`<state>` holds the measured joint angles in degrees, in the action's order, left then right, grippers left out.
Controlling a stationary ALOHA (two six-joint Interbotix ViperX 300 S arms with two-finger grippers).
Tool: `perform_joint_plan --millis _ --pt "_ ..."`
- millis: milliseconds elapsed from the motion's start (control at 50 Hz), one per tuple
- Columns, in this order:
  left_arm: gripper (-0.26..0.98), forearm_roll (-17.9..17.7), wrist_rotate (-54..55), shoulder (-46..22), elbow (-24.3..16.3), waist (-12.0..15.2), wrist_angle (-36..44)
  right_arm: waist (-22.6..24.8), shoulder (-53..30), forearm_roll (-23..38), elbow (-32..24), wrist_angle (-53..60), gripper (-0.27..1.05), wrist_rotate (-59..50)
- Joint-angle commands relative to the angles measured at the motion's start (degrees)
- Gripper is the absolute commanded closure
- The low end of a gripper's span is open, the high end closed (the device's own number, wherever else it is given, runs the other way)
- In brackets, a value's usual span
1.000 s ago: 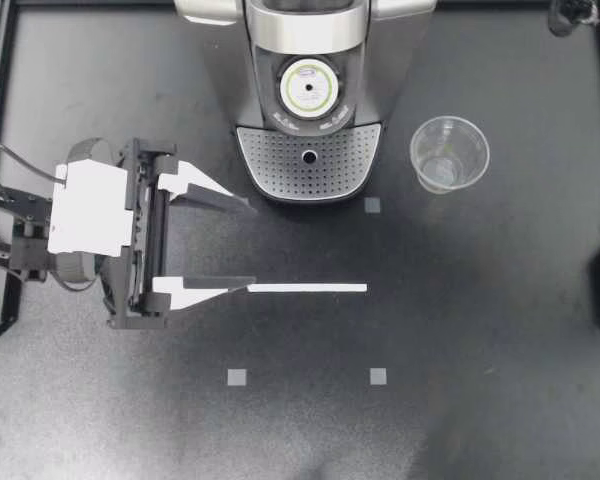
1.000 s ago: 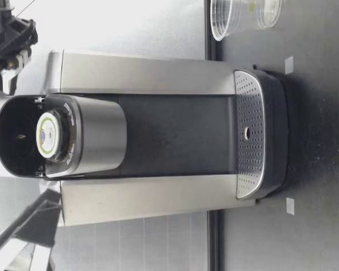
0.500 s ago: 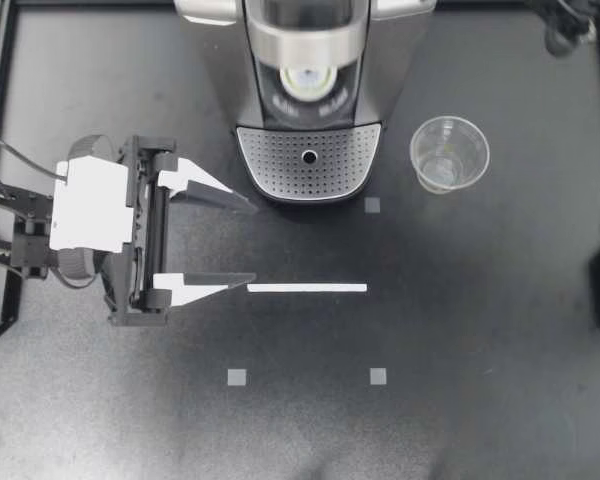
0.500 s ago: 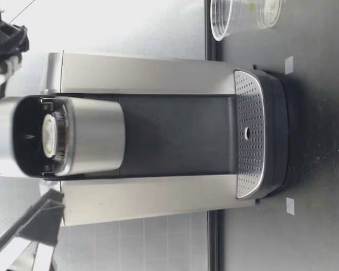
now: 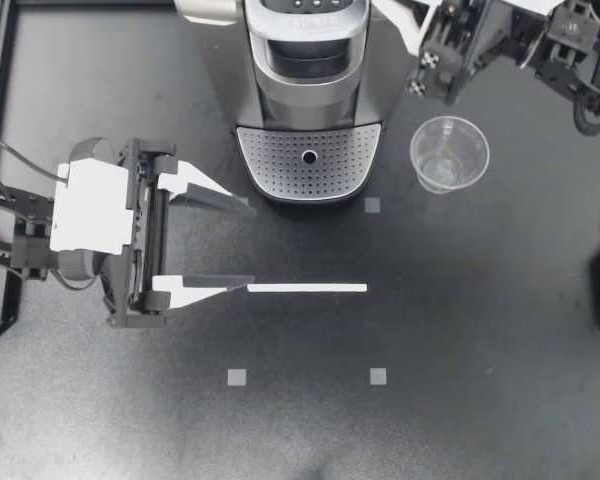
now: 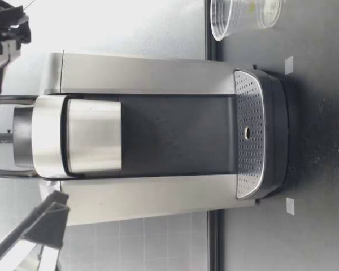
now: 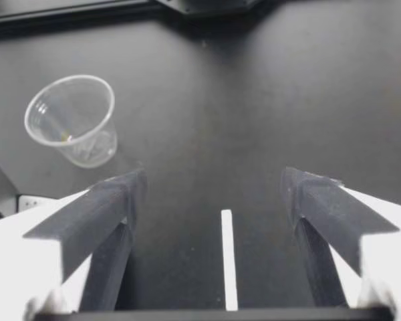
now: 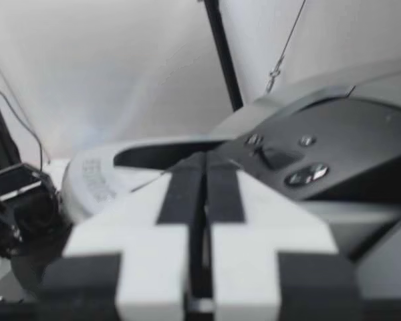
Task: Place the coffee capsule inside the capsule container, then place the cup onto the center of the cup tray, then push the 'Hot Water' and 'Travel Mug' buttons.
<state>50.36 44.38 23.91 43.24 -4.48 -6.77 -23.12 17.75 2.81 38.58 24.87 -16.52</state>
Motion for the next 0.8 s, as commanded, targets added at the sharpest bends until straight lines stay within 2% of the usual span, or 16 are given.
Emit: perform_joint_plan --millis 0,500,780 --pt "-0.02 -0.3 0.2 0.9 -0.6 0.2 0.6 1.1 0.8 -0.1 -0.1 0.5 0.68 -0.4" --pt "-0.02 -0.8 0.1 0.8 -0.2 0.2 1.8 5.1 1.5 -0.2 4.2 0.6 0.68 -2.2" --pt "-0.01 -1.0 0.2 1.0 0.9 0.4 1.8 7.3 7.8 -0.1 6.6 0.0 0.68 -2.0"
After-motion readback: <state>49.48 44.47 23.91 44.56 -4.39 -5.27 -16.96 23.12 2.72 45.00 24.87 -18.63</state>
